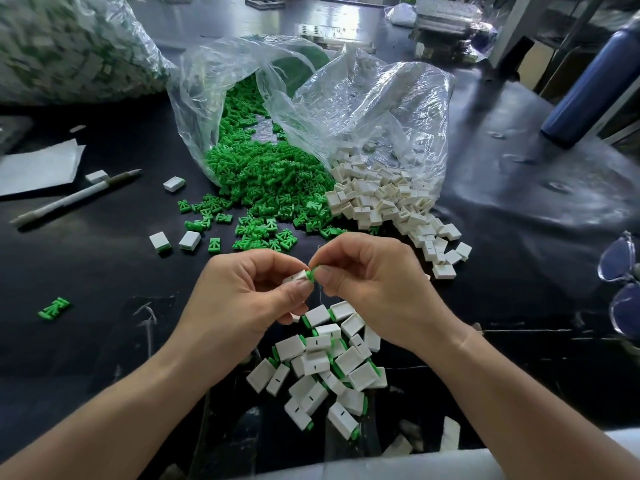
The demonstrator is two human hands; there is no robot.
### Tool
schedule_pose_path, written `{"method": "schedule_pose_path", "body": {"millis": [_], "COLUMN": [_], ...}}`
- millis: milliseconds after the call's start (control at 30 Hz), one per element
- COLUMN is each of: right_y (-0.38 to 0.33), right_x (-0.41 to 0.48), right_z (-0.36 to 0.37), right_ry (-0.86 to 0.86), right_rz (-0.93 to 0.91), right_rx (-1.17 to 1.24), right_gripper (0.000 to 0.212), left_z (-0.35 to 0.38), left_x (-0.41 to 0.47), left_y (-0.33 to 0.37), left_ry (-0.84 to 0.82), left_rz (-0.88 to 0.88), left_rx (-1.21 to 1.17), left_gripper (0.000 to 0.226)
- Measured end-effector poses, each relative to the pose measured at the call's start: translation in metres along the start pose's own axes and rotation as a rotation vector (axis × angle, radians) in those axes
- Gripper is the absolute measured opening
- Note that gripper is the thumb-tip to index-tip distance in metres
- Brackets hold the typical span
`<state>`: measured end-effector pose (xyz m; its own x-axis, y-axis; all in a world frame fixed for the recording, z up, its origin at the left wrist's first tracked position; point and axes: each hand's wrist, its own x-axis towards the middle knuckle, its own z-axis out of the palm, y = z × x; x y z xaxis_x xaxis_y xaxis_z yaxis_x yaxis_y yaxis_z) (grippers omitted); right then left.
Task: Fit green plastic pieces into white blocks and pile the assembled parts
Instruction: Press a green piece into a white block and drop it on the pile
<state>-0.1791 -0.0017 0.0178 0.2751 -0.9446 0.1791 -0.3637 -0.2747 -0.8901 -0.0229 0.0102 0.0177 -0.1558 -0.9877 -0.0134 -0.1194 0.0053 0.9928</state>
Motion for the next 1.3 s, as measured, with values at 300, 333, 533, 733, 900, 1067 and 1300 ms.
{"method": "schedule_pose_path", "body": {"millis": [300, 333, 533, 733, 900, 1067, 1300], "right_y": [-0.0011, -0.0012, -0.0017, 0.0004, 0.0001, -0.0018, -0.0041], "right_x": [-0.0008, -0.0006, 0.0002, 0.0011, -0.0029, -0.0030, -0.0043], "right_z": [-0.0030, -0.0025, -0.0017, -0.0019, 0.0002, -0.0003, -0.0029], "right_ry": [-0.034, -0.037, -0.052, -0.063, -0.078, -0.062, -0.138], "right_rz": [0.011, 0.015, 0.035, 0.093, 0.007, -0.047, -0.160], "right_rx": [-0.053, -0.025, 0.135, 0.022, -0.124, -0.155, -0.361], "right_gripper": [0.022, 0.021, 0.016, 0.017, 0.018, 0.017, 0.014], "left_z": [-0.0010, -0.0013, -0.0023, -0.0025, -0.0022, -0.0035, -0.0051], "left_x": [0.0000, 0.0000, -0.0002, -0.0005, -0.0006, 0.0001, -0.0051], "left_y": [0.0049, 0.0059, 0.0086, 0.0072, 0.0067, 0.0075, 0.0045], "left_ry": [0.004, 0.004, 0.017, 0.013, 0.005, -0.042, -0.062], "left_rz": [-0.018, -0.016, -0.009, -0.006, -0.008, -0.053, 0.061], "left_rx": [-0.047, -0.051, -0.063, -0.053, -0.059, -0.125, 0.095], "left_gripper": [0.011, 0.012, 0.018, 0.018, 0.015, 0.019, 0.015]}}
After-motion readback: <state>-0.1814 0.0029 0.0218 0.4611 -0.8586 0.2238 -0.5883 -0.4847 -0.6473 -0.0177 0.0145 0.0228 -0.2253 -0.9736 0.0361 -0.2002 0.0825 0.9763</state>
